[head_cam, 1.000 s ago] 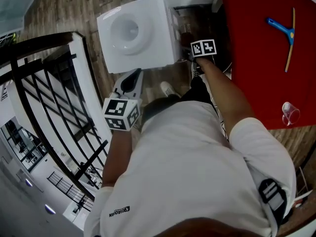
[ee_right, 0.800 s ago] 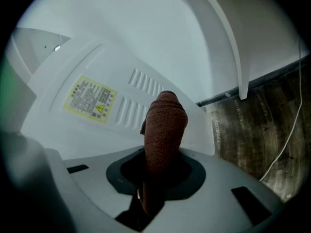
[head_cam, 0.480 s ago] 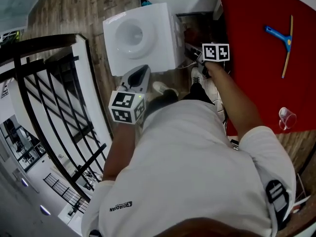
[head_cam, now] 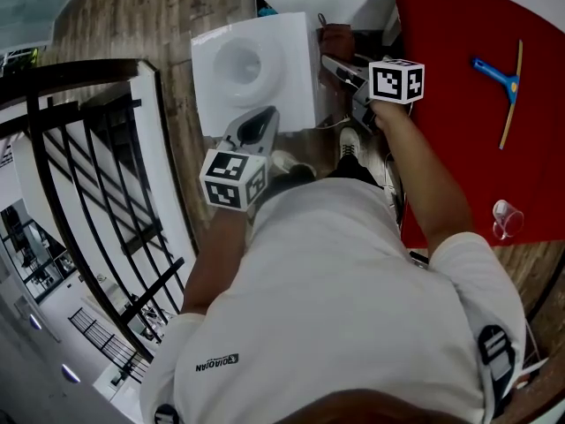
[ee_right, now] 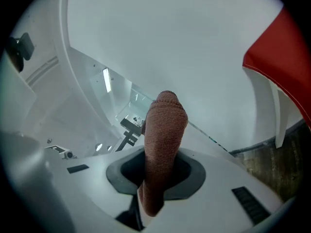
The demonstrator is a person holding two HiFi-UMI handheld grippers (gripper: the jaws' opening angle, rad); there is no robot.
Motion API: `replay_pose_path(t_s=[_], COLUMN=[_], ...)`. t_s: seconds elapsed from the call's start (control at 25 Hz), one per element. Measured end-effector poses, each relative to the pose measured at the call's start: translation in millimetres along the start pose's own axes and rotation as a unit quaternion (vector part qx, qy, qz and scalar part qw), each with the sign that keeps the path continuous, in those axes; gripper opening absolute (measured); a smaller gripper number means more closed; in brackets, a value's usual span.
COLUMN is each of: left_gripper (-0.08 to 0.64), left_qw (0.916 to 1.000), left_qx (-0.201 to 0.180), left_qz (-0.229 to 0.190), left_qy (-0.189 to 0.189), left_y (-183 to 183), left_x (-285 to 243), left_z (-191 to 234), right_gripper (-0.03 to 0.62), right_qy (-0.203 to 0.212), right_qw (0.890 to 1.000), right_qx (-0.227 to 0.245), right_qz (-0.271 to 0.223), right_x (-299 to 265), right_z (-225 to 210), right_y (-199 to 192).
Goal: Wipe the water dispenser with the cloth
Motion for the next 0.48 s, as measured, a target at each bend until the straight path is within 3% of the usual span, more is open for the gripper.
replay_pose_path(t_s=[0.28,0.48], left_gripper=[0.002,0.002], left_qw=[0.9999,0.9996], left_qx=[0.004,0.004], left_qz=[-0.003,-0.007], left_qy=[0.015,0.026], left_y=[-1.2,4.2], left_x=[5.9,8.4], left_z=[7.1,16.2], right_gripper=[0.071,0.071], right_qy=[0.011,0.004], right_qw=[0.999,0.999], right_qx=[0.031,0.022], right_qz=[0.009,0.029], right_x=[-25.5,-37.1], right_z=[3.8,-14.0], right_y=[22.2,21.1])
Point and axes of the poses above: the fingertips, and each gripper's own axes: x backward along the fingers, z to its left, y out of its top, the point moved 7 cm from there along x, backward along the fingers, and after that the axes turned 2 degrees about -x, right-handed, at the moved point
